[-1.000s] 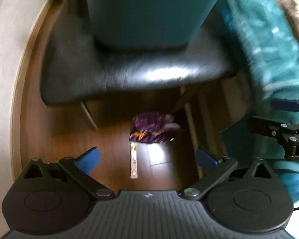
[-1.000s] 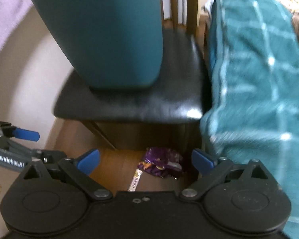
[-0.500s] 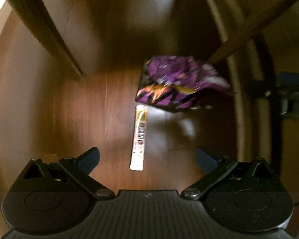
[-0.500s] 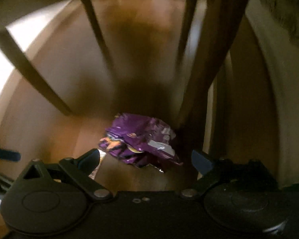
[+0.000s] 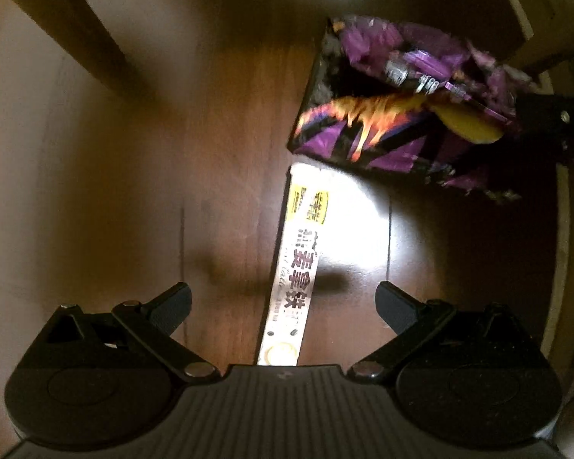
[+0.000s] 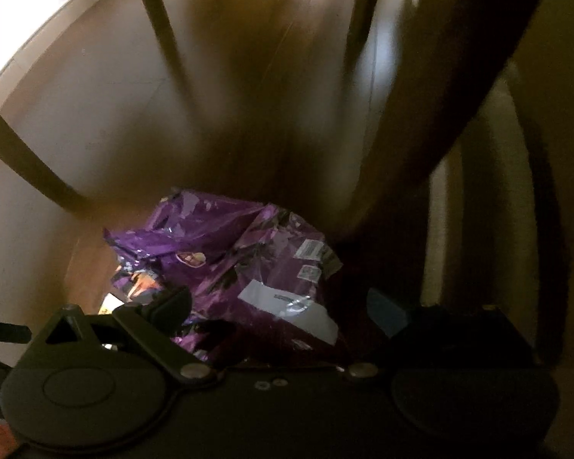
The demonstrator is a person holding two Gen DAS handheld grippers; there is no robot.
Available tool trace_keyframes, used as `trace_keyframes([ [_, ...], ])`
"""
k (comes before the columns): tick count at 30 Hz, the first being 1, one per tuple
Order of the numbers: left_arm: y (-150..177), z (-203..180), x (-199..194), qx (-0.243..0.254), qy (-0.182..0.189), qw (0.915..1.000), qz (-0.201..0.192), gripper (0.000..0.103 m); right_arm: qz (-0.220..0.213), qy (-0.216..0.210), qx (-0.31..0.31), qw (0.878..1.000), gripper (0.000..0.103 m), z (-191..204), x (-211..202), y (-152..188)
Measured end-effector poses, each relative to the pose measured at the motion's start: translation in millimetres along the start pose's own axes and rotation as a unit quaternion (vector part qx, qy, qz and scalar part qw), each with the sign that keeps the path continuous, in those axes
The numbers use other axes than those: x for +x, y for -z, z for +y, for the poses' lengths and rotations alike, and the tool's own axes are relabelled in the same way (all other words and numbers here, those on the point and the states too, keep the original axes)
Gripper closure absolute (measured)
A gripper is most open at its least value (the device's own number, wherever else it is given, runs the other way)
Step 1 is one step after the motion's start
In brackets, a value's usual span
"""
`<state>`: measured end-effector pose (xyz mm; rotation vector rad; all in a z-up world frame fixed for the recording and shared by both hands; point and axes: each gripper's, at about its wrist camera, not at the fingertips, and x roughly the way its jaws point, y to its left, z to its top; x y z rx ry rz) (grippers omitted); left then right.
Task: Collect trash
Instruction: 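Grasp oat-milk carton with left tool while right tool grasps purple chip bag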
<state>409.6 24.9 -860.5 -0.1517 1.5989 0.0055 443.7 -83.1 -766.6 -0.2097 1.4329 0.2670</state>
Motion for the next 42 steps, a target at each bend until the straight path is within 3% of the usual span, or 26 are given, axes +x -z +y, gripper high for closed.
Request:
trace_keyframes([
  [5, 0.6, -2.4, 18.6, 0.008, -0.006, 0.9999, 0.004, 0.002, 0.018, 0.004, -0.027, 0.999, 0.005, 4.2, 26.3, 6.0],
  [7, 0.5, -2.4, 23.5, 0.005, -0.005, 0.9999, 0.009, 0.013, 0.023, 0.005, -0.032, 0.999, 0.006, 4.9, 31.3, 8.3],
  [11, 1.5, -7.5, 22.9, 0.013, -0.017, 0.9998, 0.000, 0.013, 0.030, 0.009, -0.033, 0.999, 0.013, 5.6, 39.4, 11.8],
  [14, 4.4, -12.1, 19.9, 0.022, -0.024, 0.9994, -0.007, 0.020, 0.035, 0.011, -0.031, 0.999, 0.022, 8.5, 41.6, 11.9],
  [16, 5.6, -16.9, 16.3, 0.031, -0.024, 0.9992, -0.011, 0.028, 0.042, 0.019, -0.034, 0.998, 0.023, 13.7, 44.3, 11.8],
  [22, 5.9, -31.5, 5.5, 0.053, -0.023, 0.9982, -0.014, 0.077, 0.042, 0.031, -0.026, 0.998, 0.040, 16.9, 46.2, 12.8],
  [23, 4.9, -32.7, 3.9, 0.053, -0.022, 0.9983, -0.012, 0.079, 0.041, 0.034, -0.020, 0.998, 0.043, 16.2, 44.6, 12.3],
  [25, 3.9, -32.4, 1.4, 0.049, -0.018, 0.9986, -0.008, 0.079, 0.048, 0.030, 0.008, 0.998, 0.049, 10.2, 41.9, 10.8],
  [26, 3.7, -31.3, 0.6, 0.047, -0.017, 0.9987, -0.007, 0.080, 0.047, 0.030, 0.023, 0.998, 0.089, 7.9, 39.1, 12.2],
  [27, 2.2, -29.6, -0.5, 0.044, -0.016, 0.9989, -0.005, 0.080, 0.049, 0.039, 0.031, 0.998, 0.093, 4.7, 38.7, 12.9],
  [36, 2.9, -7.9, -34.5, 0.007, 0.010, 0.9999, -0.012, 0.080, 0.016, 0.004, 0.169, 0.985, 0.096, -23.4, -6.4, 26.4],
  [42, 7.1, 9.3, -67.0, -0.012, 0.021, 0.9994, -0.024, 0.080, -0.004, 0.003, 0.175, 0.985, 0.097, -20.3, -42.1, 36.5],
])
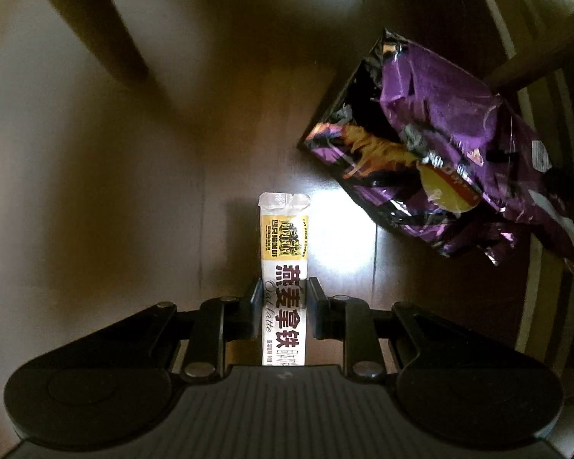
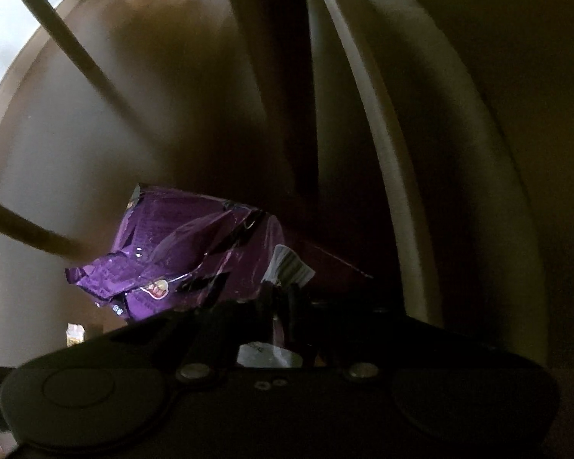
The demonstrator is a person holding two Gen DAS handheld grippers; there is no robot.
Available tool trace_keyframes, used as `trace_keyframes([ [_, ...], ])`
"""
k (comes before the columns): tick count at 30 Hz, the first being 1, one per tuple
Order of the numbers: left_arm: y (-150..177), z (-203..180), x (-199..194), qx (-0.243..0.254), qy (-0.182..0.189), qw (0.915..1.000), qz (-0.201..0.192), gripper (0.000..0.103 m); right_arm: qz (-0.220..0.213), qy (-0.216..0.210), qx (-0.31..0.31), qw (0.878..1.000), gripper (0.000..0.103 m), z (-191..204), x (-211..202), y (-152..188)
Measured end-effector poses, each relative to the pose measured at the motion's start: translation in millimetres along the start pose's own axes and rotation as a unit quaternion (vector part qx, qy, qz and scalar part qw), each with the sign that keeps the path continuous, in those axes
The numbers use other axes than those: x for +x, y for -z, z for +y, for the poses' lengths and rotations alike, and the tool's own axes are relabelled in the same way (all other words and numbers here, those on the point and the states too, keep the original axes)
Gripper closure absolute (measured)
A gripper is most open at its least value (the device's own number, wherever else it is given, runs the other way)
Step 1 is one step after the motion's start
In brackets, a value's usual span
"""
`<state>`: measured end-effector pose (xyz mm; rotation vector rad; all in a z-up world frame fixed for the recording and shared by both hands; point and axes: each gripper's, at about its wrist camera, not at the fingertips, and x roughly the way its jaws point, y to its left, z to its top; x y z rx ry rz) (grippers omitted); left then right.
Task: Collect trash
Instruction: 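Grasp oat-milk carton with left tool while right tool grasps purple chip bag, then lift oat-milk carton with left tool while right tool lifts chip bag toward wastebasket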
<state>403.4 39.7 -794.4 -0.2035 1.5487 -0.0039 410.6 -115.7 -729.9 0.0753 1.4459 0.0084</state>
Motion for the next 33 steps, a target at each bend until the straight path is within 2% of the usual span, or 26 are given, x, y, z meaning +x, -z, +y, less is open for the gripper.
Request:
trace_keyframes([
  [3, 9.2, 7.6, -25.6, -0.008, 0.004, 0.9999, -0.004, 0.080, -0.018, 0.002, -0.025, 1.000, 0.097, 9.7, -25.6, 7.1],
  [8, 13.9, 21.1, -76.3, -0.017, 0.000, 0.9998, -0.012, 0.080, -0.022, -0.010, -0.054, 0.998, 0.098, 34.6, -75.7, 17.9],
  [14, 25.2, 28.8, -165.7, -0.027, -0.003, 0.9993, -0.024, 0.080, -0.041, -0.022, -0.092, 0.995, 0.098, 62.2, -160.5, 15.4],
  [17, 26.4, 30.5, -219.5, -0.025, 0.000, 0.9992, -0.031, 0.080, -0.047, -0.032, -0.103, 0.993, 0.099, 65.9, -208.9, 7.2],
  [26, 25.9, 17.7, -400.2, -0.011, 0.018, 0.9963, -0.084, 0.080, -0.086, -0.057, -0.153, 0.983, 0.099, 75.2, -398.1, -17.7],
  [33, 23.5, -8.2, -520.4, -0.017, 0.035, 0.9909, -0.129, 0.080, -0.131, -0.065, -0.221, 0.964, 0.099, 87.5, -523.2, -46.0],
])
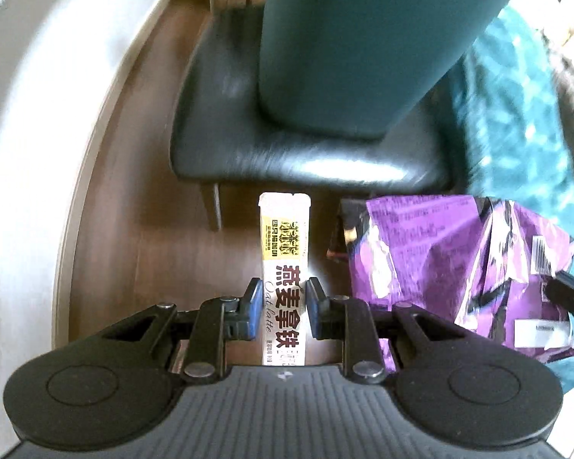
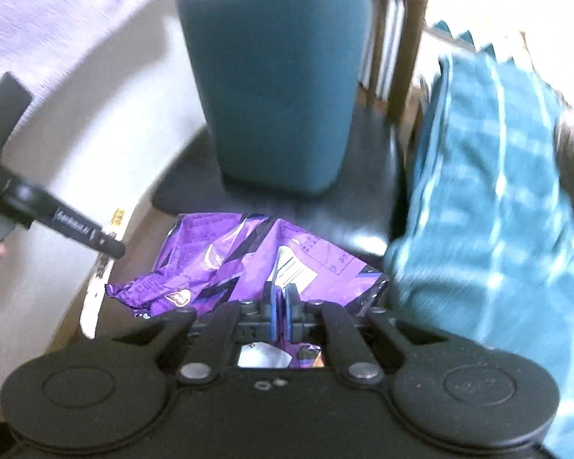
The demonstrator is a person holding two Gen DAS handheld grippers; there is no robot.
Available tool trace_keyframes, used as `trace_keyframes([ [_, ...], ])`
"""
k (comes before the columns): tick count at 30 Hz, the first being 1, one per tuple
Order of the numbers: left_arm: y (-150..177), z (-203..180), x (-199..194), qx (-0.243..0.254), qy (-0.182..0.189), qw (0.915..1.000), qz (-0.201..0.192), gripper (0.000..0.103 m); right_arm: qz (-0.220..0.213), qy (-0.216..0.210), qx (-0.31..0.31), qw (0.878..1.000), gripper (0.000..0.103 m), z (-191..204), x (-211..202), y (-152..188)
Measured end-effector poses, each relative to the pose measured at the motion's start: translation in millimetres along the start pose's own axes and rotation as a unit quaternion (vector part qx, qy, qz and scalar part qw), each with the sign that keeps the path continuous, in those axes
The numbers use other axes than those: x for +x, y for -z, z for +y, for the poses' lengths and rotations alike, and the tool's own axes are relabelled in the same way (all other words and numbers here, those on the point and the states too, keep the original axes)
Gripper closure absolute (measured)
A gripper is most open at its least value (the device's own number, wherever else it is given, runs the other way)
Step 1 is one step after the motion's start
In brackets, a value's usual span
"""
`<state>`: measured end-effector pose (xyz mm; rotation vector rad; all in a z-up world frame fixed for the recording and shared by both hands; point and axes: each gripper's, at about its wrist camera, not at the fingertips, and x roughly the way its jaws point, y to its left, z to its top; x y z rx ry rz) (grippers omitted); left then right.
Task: Collect trash
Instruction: 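Lift oat-milk carton with left tool while right tool lifts chip bag toward wastebasket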
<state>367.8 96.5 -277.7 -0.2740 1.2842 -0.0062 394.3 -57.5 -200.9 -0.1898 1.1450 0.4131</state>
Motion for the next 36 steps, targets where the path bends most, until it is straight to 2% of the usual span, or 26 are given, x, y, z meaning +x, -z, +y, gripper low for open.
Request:
trace_keyframes([
  [5, -29.3, -26.2, -65.9, -0.012, 0.010, 0.9991, -0.038, 0.080, -0.046, -0.001, -0.049, 0.998, 0.100, 6.0, -58.2, -40.0],
  [10, -52.2, -44.3, -123.9, -0.012, 0.018, 0.9966, -0.080, 0.080, -0.101, 0.002, -0.098, 0.990, 0.100, -7.1, -107.9, -75.8],
  [16, -68.8, -67.9, -166.2, -0.005, 0.007, 0.9934, -0.115, 0.080, -0.128, 0.001, -0.176, 0.976, 0.101, -18.7, -142.1, -119.0],
  [19, -79.9, -80.7, -182.5, -0.002, 0.013, 0.9912, -0.132, 0.080, -0.146, 0.000, -0.208, 0.967, 0.101, -20.1, -159.5, -138.0],
  [24, -119.1, -80.8, -229.3, 0.012, 0.021, 0.9872, -0.157, 0.080, -0.184, 0.007, -0.233, 0.955, 0.101, -22.6, -171.9, -178.0],
  [28, -165.4, -89.1, -231.2, 0.039, 0.027, 0.9832, -0.176, 0.080, -0.213, 0.023, -0.238, 0.947, 0.101, -25.2, -169.6, -216.7],
  [31, -206.1, -88.6, -218.7, 0.061, 0.031, 0.9814, -0.180, 0.080, -0.221, 0.041, -0.237, 0.945, 0.101, -22.3, -156.3, -243.3],
  [36, -259.8, -75.3, -188.1, 0.073, 0.038, 0.9852, -0.151, 0.080, -0.209, 0.069, -0.234, 0.947, 0.101, -17.3, -116.0, -281.7],
])
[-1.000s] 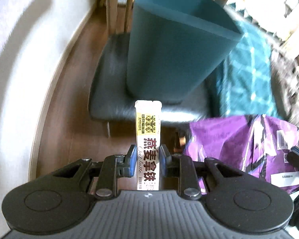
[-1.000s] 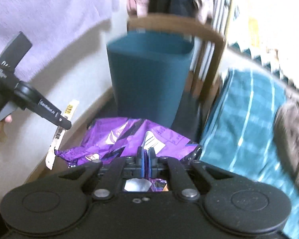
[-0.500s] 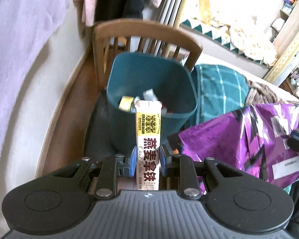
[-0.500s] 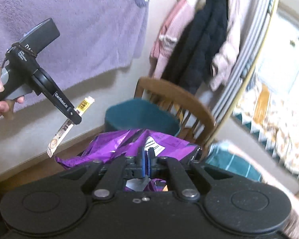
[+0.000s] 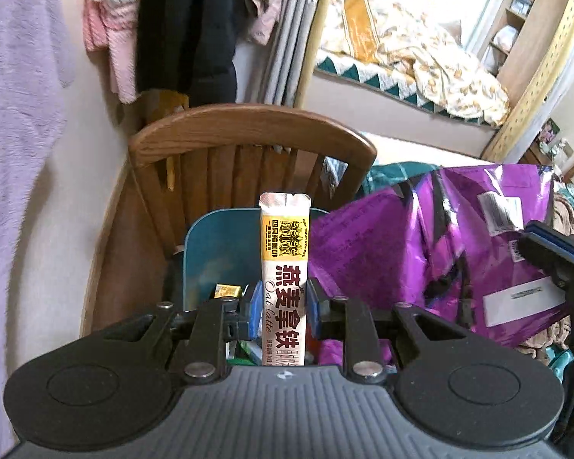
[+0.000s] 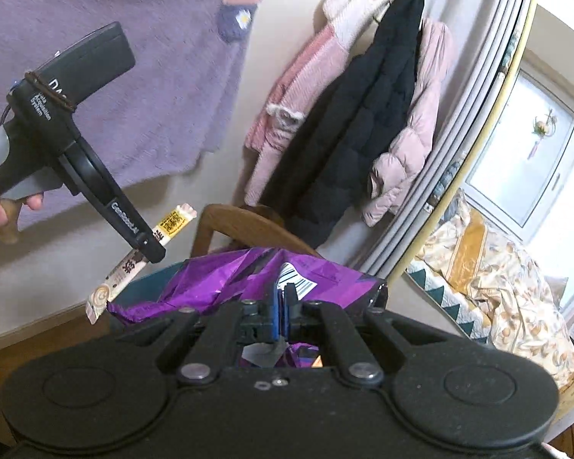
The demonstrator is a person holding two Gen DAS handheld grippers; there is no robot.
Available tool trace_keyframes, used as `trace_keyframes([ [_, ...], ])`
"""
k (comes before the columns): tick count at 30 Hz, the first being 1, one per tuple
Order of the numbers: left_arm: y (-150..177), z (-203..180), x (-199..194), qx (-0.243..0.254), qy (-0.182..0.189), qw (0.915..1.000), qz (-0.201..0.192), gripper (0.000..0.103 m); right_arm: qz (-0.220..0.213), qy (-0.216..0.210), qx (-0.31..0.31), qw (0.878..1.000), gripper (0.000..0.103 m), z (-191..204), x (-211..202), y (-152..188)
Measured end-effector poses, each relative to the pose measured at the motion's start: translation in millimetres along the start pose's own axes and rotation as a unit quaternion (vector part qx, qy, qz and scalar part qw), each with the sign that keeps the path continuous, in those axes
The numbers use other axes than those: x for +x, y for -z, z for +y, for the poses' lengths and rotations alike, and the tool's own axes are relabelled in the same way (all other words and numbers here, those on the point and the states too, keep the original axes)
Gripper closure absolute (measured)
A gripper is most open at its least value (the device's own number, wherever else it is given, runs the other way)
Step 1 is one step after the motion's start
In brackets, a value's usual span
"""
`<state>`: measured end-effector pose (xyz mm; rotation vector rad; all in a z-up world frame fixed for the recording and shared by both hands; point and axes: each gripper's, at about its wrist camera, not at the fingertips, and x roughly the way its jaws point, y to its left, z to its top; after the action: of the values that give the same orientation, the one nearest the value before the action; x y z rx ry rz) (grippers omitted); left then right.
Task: Collect trash
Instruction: 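Lift oat-milk carton with left tool while right tool lifts chip bag toward wastebasket, then drop oat-milk carton into wastebasket with left tool while right tool drops chip bag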
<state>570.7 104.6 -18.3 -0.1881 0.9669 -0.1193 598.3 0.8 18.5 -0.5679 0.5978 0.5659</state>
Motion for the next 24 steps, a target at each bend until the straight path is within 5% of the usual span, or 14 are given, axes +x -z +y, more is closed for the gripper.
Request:
trace_keyframes([
  [11, -13.6, 22.5, 103.9, 0.055, 0.012, 0.9950, 0.083, 0.080, 0.083, 0.006, 0.012, 0.996, 0.101, 29.2, 120.0, 6.1],
  [24, 17.5, 39.2, 170.1, 0.093, 0.024, 0.9837, 0.152, 0.079, 0.176, -0.064, 0.032, 0.982, 0.101, 92.7, 167.5, 39.6],
])
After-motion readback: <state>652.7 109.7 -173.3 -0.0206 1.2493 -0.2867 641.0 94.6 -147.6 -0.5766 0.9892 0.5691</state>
